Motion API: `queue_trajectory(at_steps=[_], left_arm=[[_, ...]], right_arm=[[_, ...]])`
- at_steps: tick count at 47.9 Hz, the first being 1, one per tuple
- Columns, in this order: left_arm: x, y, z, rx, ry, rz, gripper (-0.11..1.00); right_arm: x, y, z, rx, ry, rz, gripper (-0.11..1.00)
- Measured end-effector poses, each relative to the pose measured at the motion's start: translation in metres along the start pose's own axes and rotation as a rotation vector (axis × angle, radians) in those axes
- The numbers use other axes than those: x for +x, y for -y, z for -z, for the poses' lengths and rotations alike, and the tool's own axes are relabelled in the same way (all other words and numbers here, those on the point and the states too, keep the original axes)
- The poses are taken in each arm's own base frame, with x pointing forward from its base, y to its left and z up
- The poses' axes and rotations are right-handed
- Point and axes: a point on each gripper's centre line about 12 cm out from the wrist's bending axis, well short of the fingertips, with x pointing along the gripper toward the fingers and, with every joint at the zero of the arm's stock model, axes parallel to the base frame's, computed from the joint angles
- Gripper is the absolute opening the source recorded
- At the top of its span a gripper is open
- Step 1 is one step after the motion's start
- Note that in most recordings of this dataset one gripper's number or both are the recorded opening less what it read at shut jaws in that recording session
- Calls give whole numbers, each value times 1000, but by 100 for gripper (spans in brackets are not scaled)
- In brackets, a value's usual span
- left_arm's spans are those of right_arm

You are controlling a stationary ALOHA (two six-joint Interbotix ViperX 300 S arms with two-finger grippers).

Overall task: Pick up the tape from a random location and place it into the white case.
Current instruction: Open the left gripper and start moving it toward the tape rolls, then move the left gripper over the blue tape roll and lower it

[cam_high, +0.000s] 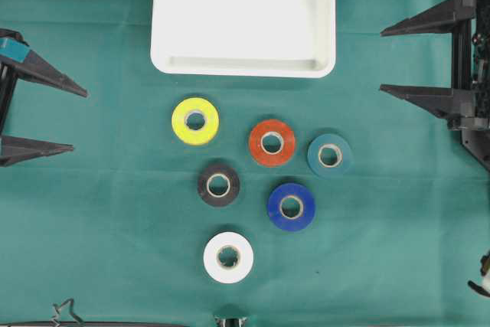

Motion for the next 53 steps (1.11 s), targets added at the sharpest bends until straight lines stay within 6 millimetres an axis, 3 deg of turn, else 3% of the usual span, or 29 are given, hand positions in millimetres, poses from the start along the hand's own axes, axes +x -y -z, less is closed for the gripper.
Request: queue_trajectory(at_steps=[12, 22, 53], left_arm=[[10, 2, -1, 1, -22, 9, 99], [32, 8, -7, 6, -49, 33, 99], [151, 34, -33, 19, -91, 91, 99]], right_arm=[[0, 0, 0, 0, 0, 0, 92], [0, 0, 0, -2, 2, 0, 92], [2, 0, 2, -3, -12, 0, 92]])
